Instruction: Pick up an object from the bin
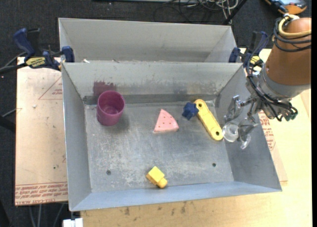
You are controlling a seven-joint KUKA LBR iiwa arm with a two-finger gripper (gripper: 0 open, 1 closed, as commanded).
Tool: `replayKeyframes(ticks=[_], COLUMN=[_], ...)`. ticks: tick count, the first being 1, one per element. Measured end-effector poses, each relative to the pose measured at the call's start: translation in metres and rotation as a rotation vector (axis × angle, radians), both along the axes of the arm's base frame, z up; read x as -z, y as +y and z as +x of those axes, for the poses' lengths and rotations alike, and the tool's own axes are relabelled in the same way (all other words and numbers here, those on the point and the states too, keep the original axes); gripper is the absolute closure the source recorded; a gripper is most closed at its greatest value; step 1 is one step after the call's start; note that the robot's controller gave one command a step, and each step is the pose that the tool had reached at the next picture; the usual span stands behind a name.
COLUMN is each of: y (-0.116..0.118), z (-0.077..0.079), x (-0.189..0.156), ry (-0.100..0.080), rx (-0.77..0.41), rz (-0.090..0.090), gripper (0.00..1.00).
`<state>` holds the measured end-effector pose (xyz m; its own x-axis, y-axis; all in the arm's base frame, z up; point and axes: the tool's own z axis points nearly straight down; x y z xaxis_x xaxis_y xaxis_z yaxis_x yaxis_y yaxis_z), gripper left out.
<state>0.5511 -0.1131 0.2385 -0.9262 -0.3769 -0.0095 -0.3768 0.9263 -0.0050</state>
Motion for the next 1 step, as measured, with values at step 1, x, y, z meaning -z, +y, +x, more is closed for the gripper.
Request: replayKeyframes(ticks=[1], y=[0.0007], z=[-0.0016], x=[0.0035], ry=[0.007], rx=[-0.001], rz=[0.002], gripper=[1.0])
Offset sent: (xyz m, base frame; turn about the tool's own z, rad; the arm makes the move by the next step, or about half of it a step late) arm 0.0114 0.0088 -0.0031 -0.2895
